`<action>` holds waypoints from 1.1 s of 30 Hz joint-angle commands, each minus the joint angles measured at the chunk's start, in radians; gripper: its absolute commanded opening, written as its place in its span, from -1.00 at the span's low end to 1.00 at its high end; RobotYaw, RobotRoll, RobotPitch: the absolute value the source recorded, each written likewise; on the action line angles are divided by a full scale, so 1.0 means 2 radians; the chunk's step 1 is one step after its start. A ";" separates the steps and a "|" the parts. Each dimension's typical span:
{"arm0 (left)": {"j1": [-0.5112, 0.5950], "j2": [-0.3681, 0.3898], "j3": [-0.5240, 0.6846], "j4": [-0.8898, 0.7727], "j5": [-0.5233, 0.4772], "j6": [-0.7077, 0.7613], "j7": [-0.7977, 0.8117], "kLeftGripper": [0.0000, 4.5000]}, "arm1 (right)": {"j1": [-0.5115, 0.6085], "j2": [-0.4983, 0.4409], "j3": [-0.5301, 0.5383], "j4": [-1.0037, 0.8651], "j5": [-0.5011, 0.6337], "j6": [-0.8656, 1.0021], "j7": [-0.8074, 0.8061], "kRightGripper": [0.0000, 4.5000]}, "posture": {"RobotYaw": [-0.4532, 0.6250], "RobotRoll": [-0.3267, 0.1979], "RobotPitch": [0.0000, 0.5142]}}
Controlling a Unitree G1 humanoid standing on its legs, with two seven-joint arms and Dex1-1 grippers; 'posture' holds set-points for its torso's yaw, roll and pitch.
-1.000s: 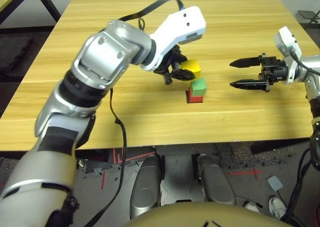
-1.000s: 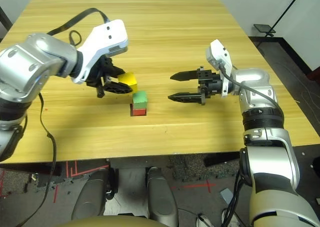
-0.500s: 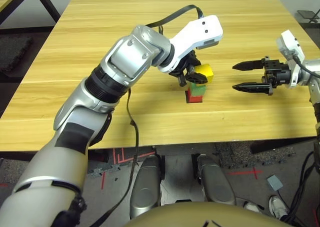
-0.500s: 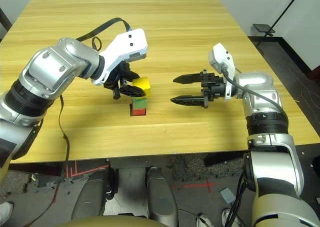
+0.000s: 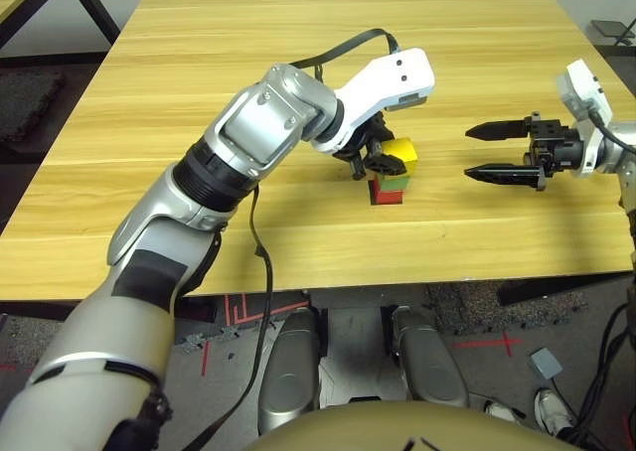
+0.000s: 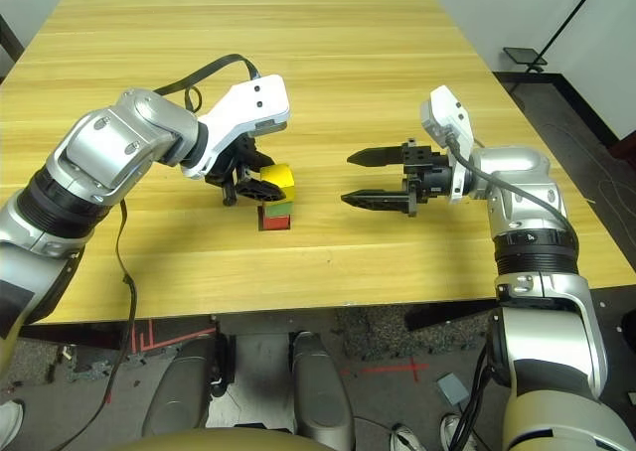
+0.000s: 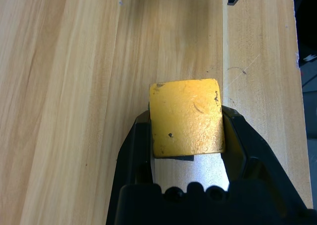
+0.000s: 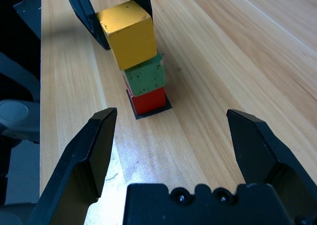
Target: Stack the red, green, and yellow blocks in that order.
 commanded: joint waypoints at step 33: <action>0.067 0.054 0.200 -0.112 -0.058 0.036 0.040 0.99 | -0.035 -0.042 -0.024 0.053 0.006 -0.004 -0.001 1.00 | 0.07 0.18 -0.46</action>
